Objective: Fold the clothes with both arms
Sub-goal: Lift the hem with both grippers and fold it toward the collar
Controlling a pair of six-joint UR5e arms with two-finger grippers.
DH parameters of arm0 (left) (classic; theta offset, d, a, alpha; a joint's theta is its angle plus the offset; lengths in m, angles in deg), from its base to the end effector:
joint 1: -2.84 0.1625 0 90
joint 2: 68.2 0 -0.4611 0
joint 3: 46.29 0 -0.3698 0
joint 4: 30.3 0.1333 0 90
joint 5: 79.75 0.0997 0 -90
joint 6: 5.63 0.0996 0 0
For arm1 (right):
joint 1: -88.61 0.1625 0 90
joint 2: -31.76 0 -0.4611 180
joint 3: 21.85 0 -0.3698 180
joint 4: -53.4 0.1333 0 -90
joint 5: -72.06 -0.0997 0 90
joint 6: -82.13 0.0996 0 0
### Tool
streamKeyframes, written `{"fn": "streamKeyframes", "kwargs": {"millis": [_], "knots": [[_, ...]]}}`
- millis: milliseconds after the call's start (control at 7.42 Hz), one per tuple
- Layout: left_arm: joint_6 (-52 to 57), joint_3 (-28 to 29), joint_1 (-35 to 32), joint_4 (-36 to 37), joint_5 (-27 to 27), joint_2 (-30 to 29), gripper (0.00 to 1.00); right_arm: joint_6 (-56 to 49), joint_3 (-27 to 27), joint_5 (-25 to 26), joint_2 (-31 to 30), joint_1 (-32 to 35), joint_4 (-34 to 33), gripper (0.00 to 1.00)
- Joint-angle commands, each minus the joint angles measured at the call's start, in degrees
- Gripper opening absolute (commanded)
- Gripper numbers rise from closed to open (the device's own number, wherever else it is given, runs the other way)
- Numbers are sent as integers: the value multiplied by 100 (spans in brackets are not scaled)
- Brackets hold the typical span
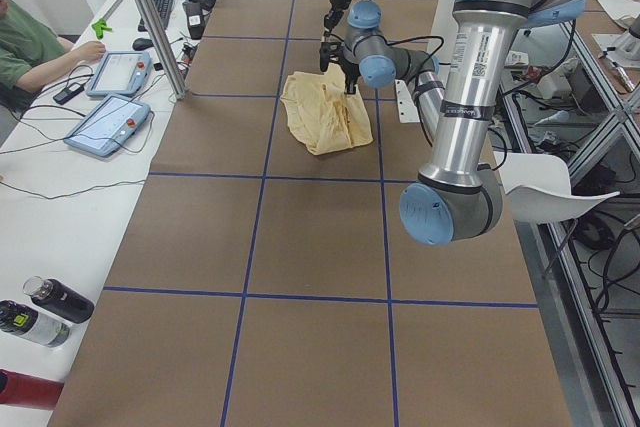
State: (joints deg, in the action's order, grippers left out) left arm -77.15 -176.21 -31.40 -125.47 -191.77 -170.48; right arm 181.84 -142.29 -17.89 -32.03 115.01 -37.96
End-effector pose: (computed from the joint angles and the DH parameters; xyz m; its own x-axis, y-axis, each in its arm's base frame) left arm 0.3232 -0.3360 0.2867 0.5054 0.0115 -0.8628 0.1059 0.9915 0.0752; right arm -0.4294 -0.3621 0.2420 0.4276 0.4006 0.8104 -0.5249 0.8399 -0.1382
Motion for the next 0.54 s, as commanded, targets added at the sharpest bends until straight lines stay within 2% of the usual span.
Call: {"fn": "streamKeyframes", "kwargs": {"millis": [0, 404], "knots": [[7, 1095, -39, -19, 434, -580, 0, -48, 789, 152, 418, 85, 363, 0], [814, 2012, -39, -124, 917, -811, 0, -144, 1802, 162, 437, 286, 1380, 0]]}}
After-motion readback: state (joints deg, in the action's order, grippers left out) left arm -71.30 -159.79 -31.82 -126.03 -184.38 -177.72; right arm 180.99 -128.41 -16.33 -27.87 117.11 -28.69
